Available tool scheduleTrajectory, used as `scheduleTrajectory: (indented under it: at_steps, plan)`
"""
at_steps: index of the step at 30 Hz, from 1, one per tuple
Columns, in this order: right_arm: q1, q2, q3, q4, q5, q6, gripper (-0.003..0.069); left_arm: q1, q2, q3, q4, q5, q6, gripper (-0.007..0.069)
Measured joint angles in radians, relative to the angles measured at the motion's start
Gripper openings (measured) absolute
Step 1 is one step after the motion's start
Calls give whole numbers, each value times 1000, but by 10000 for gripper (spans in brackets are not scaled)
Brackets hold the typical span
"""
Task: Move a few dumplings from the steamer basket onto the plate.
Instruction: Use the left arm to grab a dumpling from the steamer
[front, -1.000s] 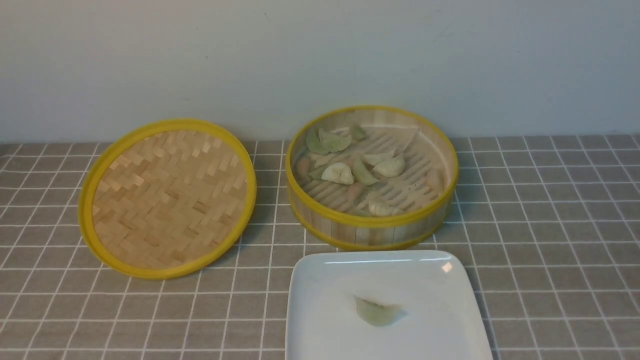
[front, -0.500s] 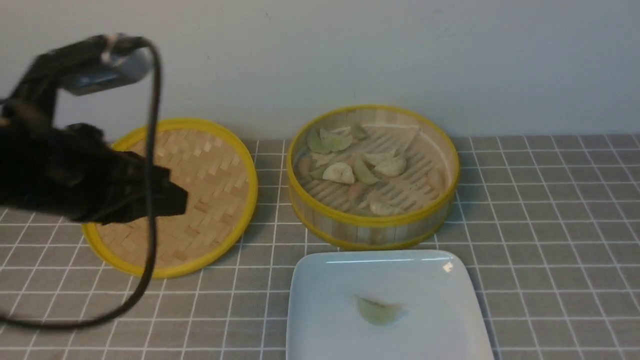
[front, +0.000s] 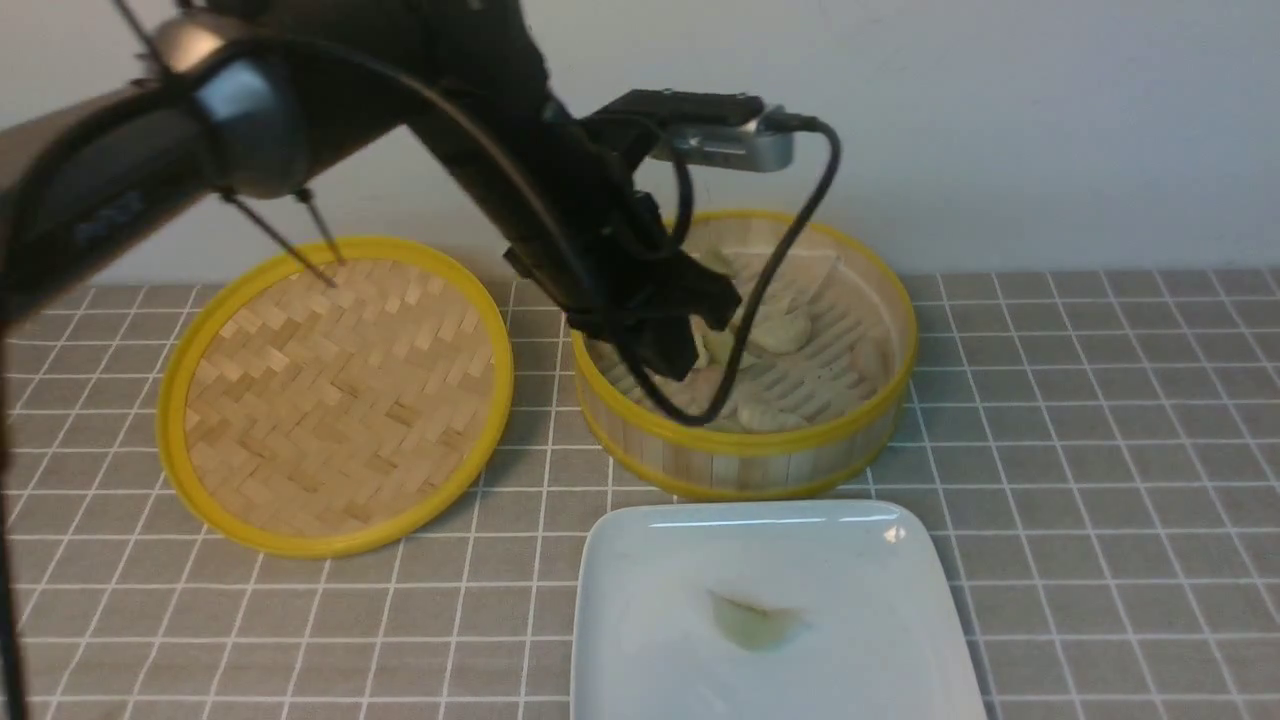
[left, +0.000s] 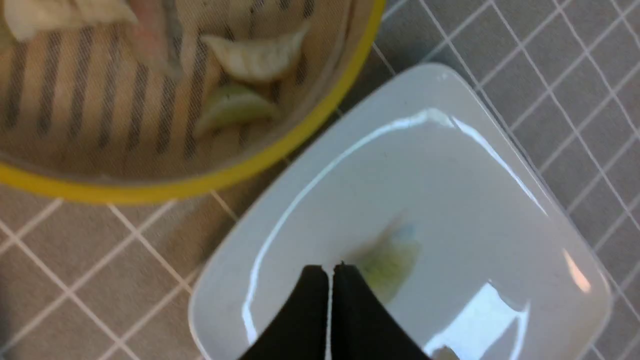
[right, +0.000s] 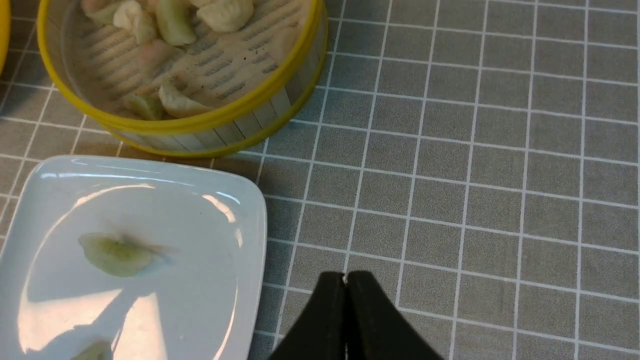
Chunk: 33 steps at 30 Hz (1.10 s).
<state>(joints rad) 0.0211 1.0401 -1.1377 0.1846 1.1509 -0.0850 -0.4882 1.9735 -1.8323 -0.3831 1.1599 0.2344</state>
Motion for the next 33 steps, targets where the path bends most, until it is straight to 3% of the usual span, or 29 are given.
scheduleTrajectory:
  at_steps: [8, 14, 19, 28, 33]
  plan:
    - [0, 0, 1, 0, 12, 6, -6, -69, 292, -408, 189, 68, -118, -5]
    - [0, 0, 1, 14, 15, 16, -5, -76, 395, -501, 288, 69, -154, 4]
    - [0, 0, 1, 57, 14, 17, -3, -76, 433, -505, 339, 72, -155, 80]
    - [0, 0, 0, 83, 2, 17, 0, -78, 513, -505, 341, 50, -168, 347]
    - [0, 0, 0, 86, -3, 17, 0, -78, 536, -505, 336, -8, -177, 388]
